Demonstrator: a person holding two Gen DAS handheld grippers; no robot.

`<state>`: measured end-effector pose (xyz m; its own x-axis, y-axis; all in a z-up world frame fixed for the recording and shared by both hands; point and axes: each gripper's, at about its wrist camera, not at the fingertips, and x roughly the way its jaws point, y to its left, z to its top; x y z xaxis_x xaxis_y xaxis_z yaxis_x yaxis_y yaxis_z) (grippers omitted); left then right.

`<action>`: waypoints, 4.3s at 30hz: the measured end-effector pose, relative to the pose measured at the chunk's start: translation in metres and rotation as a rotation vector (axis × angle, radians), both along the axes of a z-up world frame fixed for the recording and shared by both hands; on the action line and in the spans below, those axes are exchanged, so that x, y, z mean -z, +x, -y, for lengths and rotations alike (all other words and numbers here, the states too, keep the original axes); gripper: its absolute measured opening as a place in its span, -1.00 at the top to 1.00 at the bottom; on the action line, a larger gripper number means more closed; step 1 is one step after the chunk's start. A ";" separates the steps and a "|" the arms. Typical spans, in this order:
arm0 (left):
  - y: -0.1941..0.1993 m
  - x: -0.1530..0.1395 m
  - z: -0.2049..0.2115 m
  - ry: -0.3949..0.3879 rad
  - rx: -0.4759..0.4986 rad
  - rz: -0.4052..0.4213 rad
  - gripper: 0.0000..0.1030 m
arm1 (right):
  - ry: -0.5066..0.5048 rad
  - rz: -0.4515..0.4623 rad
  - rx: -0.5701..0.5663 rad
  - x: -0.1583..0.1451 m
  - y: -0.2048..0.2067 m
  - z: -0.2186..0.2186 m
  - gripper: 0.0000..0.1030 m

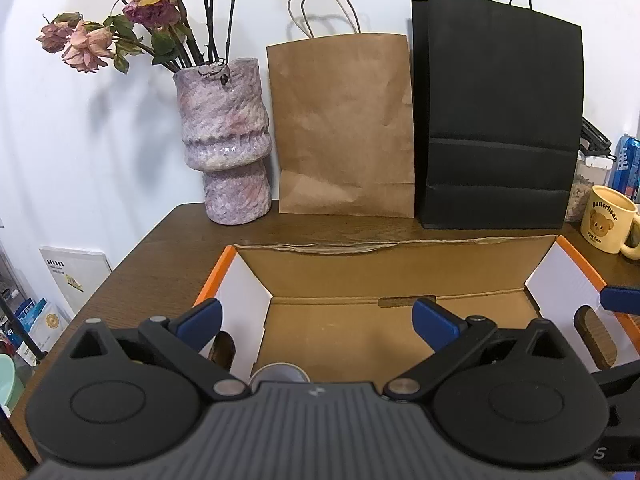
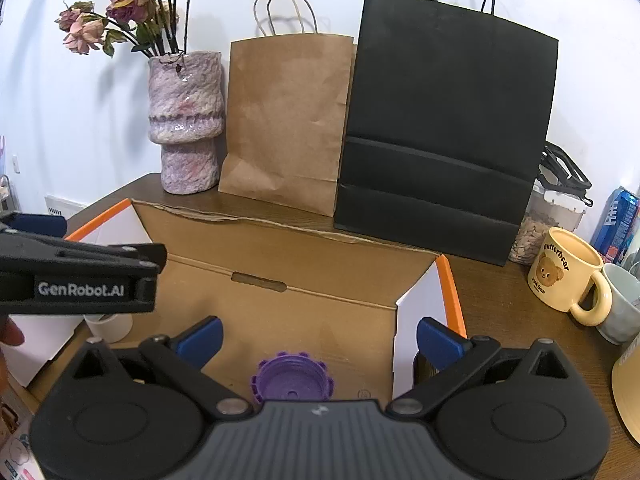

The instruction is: Organize rigid objects

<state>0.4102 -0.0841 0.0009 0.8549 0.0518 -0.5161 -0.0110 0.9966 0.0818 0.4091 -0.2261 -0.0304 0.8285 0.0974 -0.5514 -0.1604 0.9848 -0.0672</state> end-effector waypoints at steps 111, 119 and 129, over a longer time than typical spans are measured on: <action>-0.233 0.062 0.002 -0.009 0.057 -0.142 -0.90 | 0.070 -0.030 0.009 0.044 -0.246 0.037 -1.00; -0.234 0.063 0.005 -0.040 0.102 -0.138 0.03 | 0.070 -0.030 0.008 0.047 -0.245 0.037 -1.00; -0.238 0.062 0.006 -0.054 0.115 -0.118 0.20 | 0.071 -0.034 0.011 0.049 -0.244 0.037 -1.00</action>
